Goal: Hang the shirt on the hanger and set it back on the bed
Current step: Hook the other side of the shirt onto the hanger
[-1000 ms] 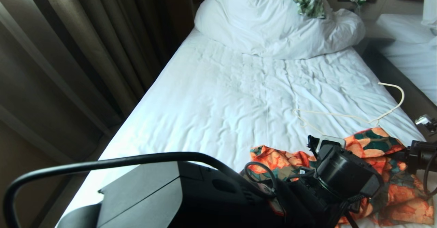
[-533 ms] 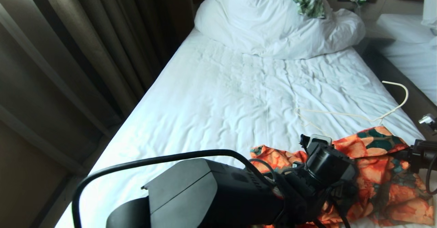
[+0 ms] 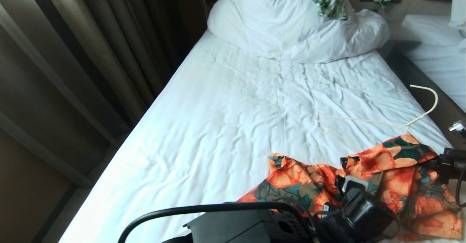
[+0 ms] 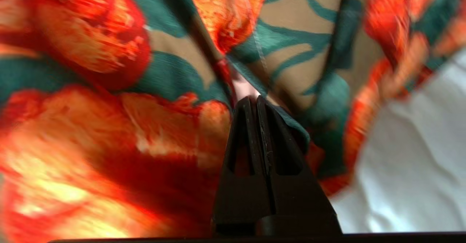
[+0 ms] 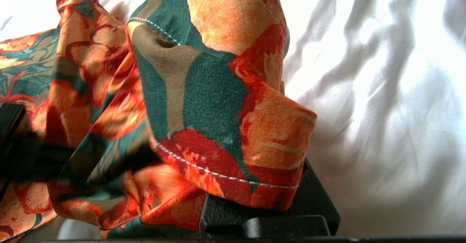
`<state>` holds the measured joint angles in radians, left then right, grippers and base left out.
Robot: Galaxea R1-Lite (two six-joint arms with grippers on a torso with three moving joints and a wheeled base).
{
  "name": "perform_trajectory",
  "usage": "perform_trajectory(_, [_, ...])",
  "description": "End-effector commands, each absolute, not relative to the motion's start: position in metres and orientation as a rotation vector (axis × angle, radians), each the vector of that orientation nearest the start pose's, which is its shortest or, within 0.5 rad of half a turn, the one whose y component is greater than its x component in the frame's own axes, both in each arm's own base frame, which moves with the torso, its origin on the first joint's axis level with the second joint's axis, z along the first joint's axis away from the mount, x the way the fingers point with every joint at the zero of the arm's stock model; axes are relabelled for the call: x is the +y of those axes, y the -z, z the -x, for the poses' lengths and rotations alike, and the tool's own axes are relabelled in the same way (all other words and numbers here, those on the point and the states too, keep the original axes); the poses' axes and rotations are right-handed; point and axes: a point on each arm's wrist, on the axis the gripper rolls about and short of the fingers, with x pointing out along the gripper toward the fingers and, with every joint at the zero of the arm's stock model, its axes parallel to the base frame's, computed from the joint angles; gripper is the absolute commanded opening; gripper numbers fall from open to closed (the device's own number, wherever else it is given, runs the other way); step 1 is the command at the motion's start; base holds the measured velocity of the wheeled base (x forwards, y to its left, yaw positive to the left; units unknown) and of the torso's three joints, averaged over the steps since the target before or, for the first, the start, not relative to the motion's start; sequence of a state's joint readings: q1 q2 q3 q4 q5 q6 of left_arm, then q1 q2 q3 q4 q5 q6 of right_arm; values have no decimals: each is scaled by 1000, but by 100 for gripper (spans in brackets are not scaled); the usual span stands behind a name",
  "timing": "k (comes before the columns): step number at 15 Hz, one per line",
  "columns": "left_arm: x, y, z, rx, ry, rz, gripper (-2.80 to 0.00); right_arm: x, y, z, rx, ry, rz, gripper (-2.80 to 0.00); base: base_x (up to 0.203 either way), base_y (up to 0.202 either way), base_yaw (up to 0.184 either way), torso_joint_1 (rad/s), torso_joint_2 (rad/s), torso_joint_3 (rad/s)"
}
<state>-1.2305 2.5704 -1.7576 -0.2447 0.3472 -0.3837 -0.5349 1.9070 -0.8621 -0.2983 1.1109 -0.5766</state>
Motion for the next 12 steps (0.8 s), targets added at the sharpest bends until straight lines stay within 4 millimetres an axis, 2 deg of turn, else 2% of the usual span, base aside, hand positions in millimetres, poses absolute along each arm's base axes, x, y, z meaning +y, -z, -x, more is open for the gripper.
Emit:
perform_trajectory(1, [-484, -32, -160, 574, 786, -71, -280, -145, -110, -284, 325, -668, 0, -280, 0, 0, 0, 0, 0, 0])
perform_trajectory(5, [-485, -44, -117, 598, 851, -61, -280, -145, -111, -283, 324, -667, 1, -280, 0, 0, 0, 0, 0, 0])
perform_trajectory(7, [-485, -51, -110, 591, 866, -56, -280, -144, -110, -283, 325, -669, 0, -280, 0, 0, 0, 0, 0, 0])
perform_trajectory(8, [-484, -57, -112, 582, 863, -45, -280, -144, -110, -283, 326, -668, 1, -280, 0, 0, 0, 0, 0, 0])
perform_trajectory(12, [-468, -101, -165, 492, 791, 27, -280, -144, -103, -283, 334, -671, 22, -280, 0, 0, 0, 0, 0, 0])
